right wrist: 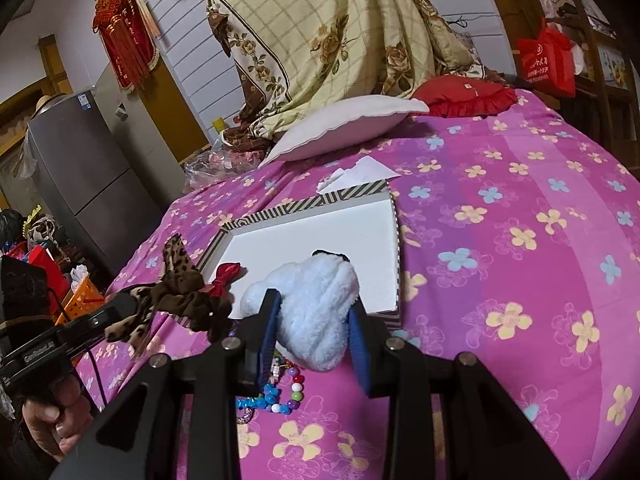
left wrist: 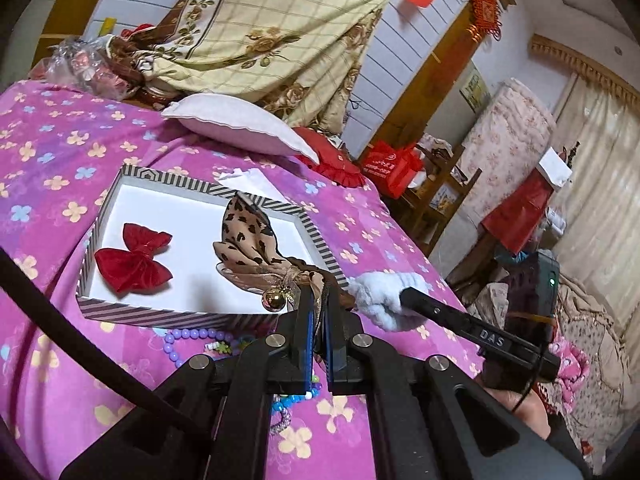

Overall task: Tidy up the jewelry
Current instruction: 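Carry the white scrunchie and leopard-print scrunchie over the tray with both grippers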

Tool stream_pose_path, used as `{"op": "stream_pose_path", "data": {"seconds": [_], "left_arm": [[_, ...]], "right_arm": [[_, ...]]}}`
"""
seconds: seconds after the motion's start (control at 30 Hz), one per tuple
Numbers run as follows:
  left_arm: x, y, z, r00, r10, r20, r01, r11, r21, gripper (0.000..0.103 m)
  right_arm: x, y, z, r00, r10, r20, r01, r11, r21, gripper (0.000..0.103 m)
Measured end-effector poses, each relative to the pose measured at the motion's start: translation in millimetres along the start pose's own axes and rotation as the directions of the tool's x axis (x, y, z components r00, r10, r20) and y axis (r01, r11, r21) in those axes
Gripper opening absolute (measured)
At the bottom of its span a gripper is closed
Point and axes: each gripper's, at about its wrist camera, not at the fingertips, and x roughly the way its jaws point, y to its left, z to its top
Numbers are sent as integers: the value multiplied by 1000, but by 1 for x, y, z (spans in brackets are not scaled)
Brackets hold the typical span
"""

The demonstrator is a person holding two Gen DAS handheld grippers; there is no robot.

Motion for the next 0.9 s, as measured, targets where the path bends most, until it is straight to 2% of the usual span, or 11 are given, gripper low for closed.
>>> {"op": "stream_pose_path", "data": {"seconds": [0.23,0.5,0.77,0.9], "left_arm": [[13,17,20,997,76,33,-75,997,-36,0],[37,43,52,991,123,56,-120,991,-52,0],[71,76,83,983,174,54,-170,982,-81,0],[82,94,90,979,199,41,-195,976,-92,0]], "right_arm": [[2,2,4,999,-23,31,23,1000,14,33],[15,9,13,998,-48,42,48,999,-1,33],[48,20,27,994,-99,35,100,994,-41,33],[78,15,54,986,-167,20,167,986,2,33]]}}
